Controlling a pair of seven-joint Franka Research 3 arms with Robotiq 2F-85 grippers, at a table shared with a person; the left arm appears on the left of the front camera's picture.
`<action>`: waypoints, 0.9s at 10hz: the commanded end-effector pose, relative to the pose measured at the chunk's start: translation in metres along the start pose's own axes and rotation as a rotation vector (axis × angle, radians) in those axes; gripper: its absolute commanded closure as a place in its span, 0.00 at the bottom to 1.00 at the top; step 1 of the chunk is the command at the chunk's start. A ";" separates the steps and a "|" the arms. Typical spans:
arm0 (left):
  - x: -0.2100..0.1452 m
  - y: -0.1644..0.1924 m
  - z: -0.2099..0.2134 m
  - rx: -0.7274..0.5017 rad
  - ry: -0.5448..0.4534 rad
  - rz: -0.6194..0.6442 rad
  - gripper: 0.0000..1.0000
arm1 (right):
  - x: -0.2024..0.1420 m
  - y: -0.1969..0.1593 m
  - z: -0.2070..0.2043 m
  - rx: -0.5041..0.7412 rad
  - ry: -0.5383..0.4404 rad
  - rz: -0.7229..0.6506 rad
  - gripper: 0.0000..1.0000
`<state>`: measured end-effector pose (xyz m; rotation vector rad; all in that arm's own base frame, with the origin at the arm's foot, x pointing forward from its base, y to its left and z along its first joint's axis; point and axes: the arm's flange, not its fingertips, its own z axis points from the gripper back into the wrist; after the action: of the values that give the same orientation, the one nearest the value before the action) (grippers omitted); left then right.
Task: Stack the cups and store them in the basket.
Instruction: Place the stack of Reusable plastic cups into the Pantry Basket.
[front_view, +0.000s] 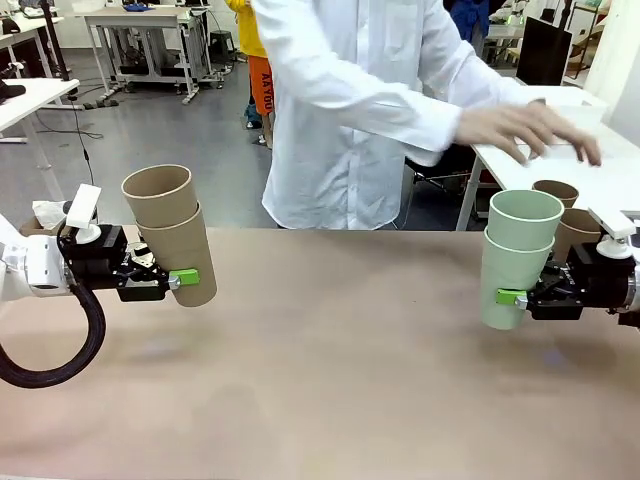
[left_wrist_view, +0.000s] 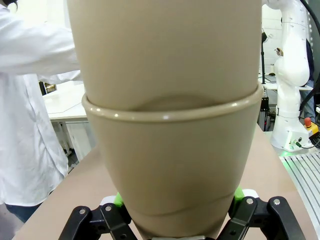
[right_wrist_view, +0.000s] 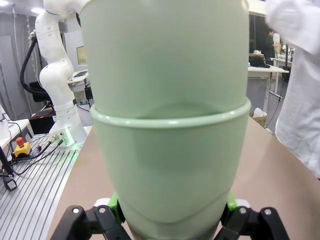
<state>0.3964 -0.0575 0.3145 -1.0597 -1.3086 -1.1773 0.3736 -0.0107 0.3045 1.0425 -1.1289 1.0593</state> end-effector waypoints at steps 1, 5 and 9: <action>0.002 0.000 0.001 -0.003 0.000 -0.011 0.17 | 0.003 0.000 0.000 -0.003 0.001 0.007 0.16; 0.002 0.000 0.001 -0.003 0.000 -0.011 0.17 | 0.003 0.000 0.000 -0.003 0.001 0.007 0.16; 0.002 0.000 0.001 -0.003 0.000 -0.011 0.17 | 0.003 0.000 0.000 -0.003 0.001 0.007 0.16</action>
<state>0.3964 -0.0575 0.3145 -1.0597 -1.3086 -1.1773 0.3736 -0.0107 0.3045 1.0425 -1.1289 1.0593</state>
